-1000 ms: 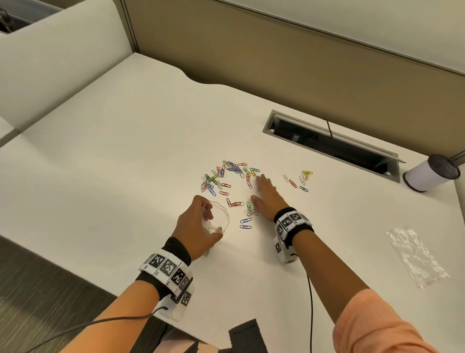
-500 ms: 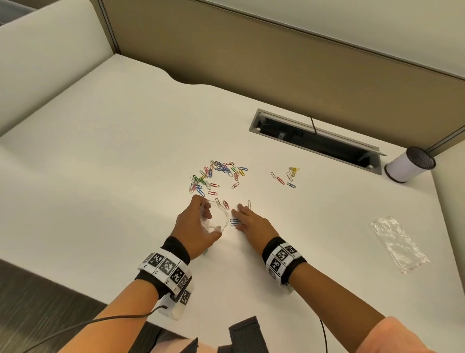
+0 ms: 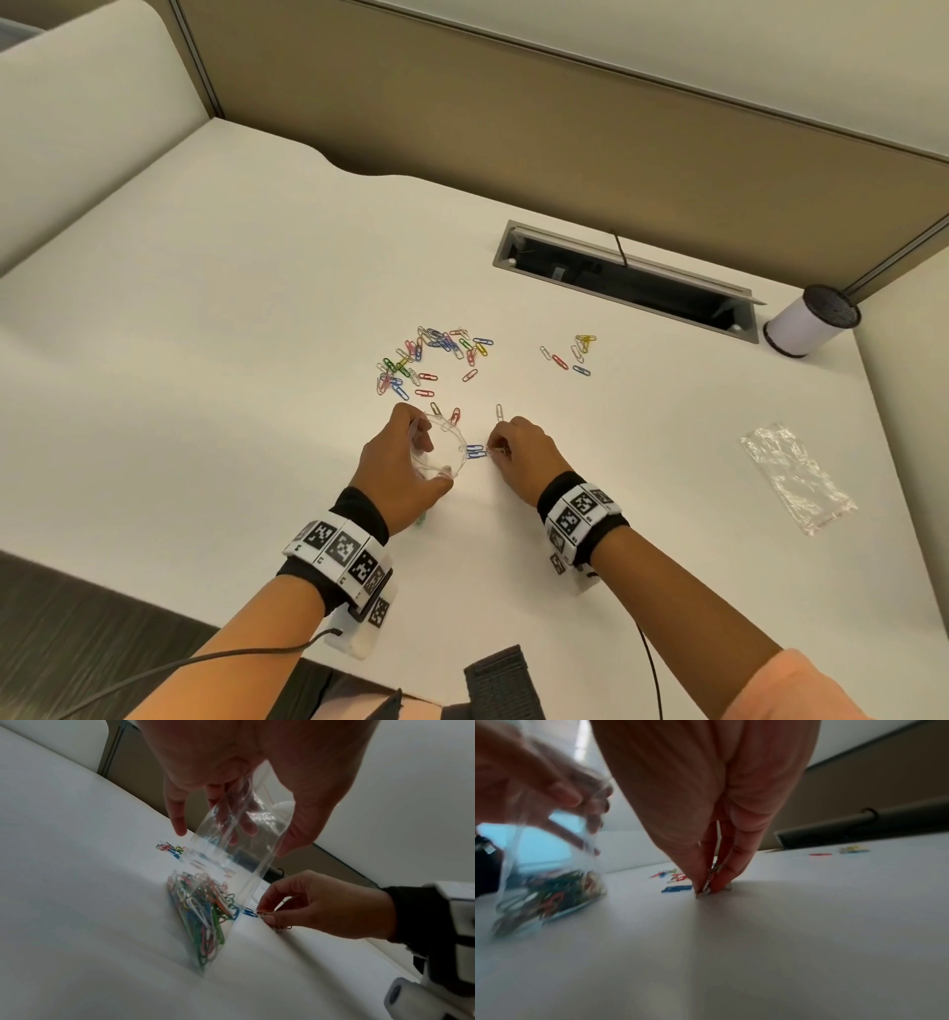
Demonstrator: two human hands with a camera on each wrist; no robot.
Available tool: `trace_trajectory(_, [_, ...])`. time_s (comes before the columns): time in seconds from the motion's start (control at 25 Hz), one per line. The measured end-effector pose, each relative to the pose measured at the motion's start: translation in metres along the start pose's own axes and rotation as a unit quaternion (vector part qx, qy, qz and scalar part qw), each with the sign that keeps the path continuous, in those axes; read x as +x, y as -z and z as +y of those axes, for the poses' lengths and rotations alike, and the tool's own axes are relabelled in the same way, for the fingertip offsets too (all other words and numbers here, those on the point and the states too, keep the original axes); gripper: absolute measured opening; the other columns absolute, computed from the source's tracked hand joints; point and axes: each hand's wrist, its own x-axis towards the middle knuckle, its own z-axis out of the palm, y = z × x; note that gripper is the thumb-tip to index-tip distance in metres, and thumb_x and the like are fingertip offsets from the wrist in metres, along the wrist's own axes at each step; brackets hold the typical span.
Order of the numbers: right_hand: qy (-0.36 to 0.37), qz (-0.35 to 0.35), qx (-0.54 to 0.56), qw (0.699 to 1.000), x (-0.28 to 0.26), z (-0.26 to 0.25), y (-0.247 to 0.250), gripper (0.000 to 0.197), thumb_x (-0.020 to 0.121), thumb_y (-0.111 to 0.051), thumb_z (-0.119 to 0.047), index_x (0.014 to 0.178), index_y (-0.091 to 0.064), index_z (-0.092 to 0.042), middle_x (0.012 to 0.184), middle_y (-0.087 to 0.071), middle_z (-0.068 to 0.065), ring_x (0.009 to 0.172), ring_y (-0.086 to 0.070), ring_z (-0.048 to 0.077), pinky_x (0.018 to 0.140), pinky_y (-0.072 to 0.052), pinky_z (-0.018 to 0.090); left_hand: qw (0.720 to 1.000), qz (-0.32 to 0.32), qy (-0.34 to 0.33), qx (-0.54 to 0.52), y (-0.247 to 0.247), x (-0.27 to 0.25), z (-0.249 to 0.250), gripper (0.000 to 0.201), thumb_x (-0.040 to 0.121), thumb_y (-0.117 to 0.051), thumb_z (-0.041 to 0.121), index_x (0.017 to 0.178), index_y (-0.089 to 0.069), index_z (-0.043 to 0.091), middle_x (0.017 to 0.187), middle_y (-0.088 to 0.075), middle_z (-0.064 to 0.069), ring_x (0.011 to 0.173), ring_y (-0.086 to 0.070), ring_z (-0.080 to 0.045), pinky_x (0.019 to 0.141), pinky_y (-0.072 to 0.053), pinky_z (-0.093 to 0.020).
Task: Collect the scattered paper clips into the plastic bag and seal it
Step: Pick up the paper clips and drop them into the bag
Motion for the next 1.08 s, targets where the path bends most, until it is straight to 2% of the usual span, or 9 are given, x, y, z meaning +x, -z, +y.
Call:
trace_trajectory(0.16, [-0.069,-0.02,0.066,0.995,0.002,0.004,0.011,0.013,0.086,-0.059,-0.011,0.094,-0.069,-0.008,0.095,-0.069,0.009,0.086,-0.061,0.022,0.08,-0.052,0.031,1.0,-0.001,-0.003,-0.007,0.001,-0.002,-0.001,0.05,0.067,-0.078,0.017,0.1,-0.042,0.022,0.086,-0.057,0.007,0.085,-0.057,-0.013,0.074,-0.05,-0.031])
trace_trajectory(0.28, [-0.121,-0.036,0.141,0.982,-0.002,0.009,0.015,0.007,0.084,-0.066,-0.013,0.087,-0.072,-0.01,0.082,-0.068,0.003,0.069,-0.06,0.009,0.061,-0.048,0.014,1.0,0.0,-0.006,-0.009,0.003,-0.001,-0.001,0.05,0.067,-0.079,0.015,0.1,-0.042,0.02,0.085,-0.057,0.006,0.084,-0.056,-0.013,0.074,-0.047,-0.027])
trace_trajectory(0.36, [-0.144,-0.034,0.206,0.967,-0.005,0.011,0.021,0.004,0.083,-0.07,-0.016,0.084,-0.073,-0.015,0.083,-0.071,0.001,0.074,-0.063,0.009,0.068,-0.05,0.014,1.0,0.0,-0.008,-0.009,0.005,0.0,-0.002,0.05,0.067,-0.078,0.014,0.1,-0.042,0.021,0.085,-0.056,0.006,0.083,-0.056,-0.013,0.073,-0.047,-0.027])
trace_trajectory(0.44, [-0.149,-0.032,0.338,0.929,-0.01,0.003,0.033,0.006,0.084,-0.07,-0.01,0.089,-0.073,-0.009,0.084,-0.071,0.006,0.076,-0.066,0.013,0.074,-0.055,0.018,1.0,-0.003,-0.008,-0.005,0.005,0.0,-0.004,0.05,0.066,-0.079,0.016,0.1,-0.042,0.023,0.085,-0.056,0.006,0.083,-0.056,-0.014,0.07,-0.048,-0.026])
trace_trajectory(0.56, [-0.107,-0.049,0.482,0.868,-0.017,-0.023,0.059,0.014,0.086,-0.067,-0.002,0.099,-0.069,0.004,0.083,-0.069,0.007,0.074,-0.066,0.01,0.074,-0.055,0.015,1.0,-0.013,-0.012,0.003,0.002,0.001,-0.003,0.051,0.067,-0.079,0.019,0.1,-0.041,0.025,0.085,-0.056,0.007,0.083,-0.057,-0.015,0.068,-0.049,-0.026])
trace_trajectory(0.64, [-0.065,-0.062,0.459,0.884,-0.02,-0.044,0.073,0.012,0.086,-0.068,-0.003,0.097,-0.071,0.001,0.08,-0.069,0.003,0.072,-0.066,0.008,0.074,-0.055,0.017,1.0,-0.019,-0.017,0.008,-0.001,0.002,-0.001,0.051,0.067,-0.079,0.022,0.1,-0.041,0.026,0.086,-0.057,0.007,0.083,-0.057,-0.015,0.068,-0.05,-0.027])
trace_trajectory(0.8, [-0.036,-0.023,0.269,0.962,-0.029,-0.077,0.079,0.007,0.083,-0.07,-0.016,0.089,-0.074,-0.013,0.078,-0.07,-0.002,0.071,-0.066,0.009,0.065,-0.051,0.015,0.999,-0.028,-0.034,0.009,-0.012,0.005,0.007,0.05,0.067,-0.079,0.02,0.1,-0.041,0.025,0.085,-0.057,0.008,0.081,-0.057,-0.016,0.068,-0.05,-0.028])
trace_trajectory(0.92, [-0.024,0.002,0.245,0.969,-0.036,-0.086,0.08,0.011,0.083,-0.07,-0.015,0.092,-0.076,-0.012,0.085,-0.074,-0.001,0.07,-0.066,0.005,0.062,-0.048,0.007,0.999,-0.04,-0.032,0.007,-0.019,0.007,0.012,0.051,0.068,-0.079,0.021,0.101,-0.04,0.024,0.086,-0.058,0.007,0.081,-0.06,-0.016,0.068,-0.052,-0.03])
trace_trajectory(1.08, [-0.045,0.033,0.318,0.947,-0.042,-0.076,0.094,0.014,0.087,-0.067,-0.009,0.098,-0.076,-0.009,0.092,-0.075,0.005,0.078,-0.072,0.014,0.07,-0.059,0.018,0.998,-0.04,-0.041,0.002,-0.024,0.007,0.013,0.052,0.067,-0.08,0.018,0.101,-0.041,0.023,0.085,-0.057,0.006,0.081,-0.058,-0.016,0.069,-0.047,-0.023])
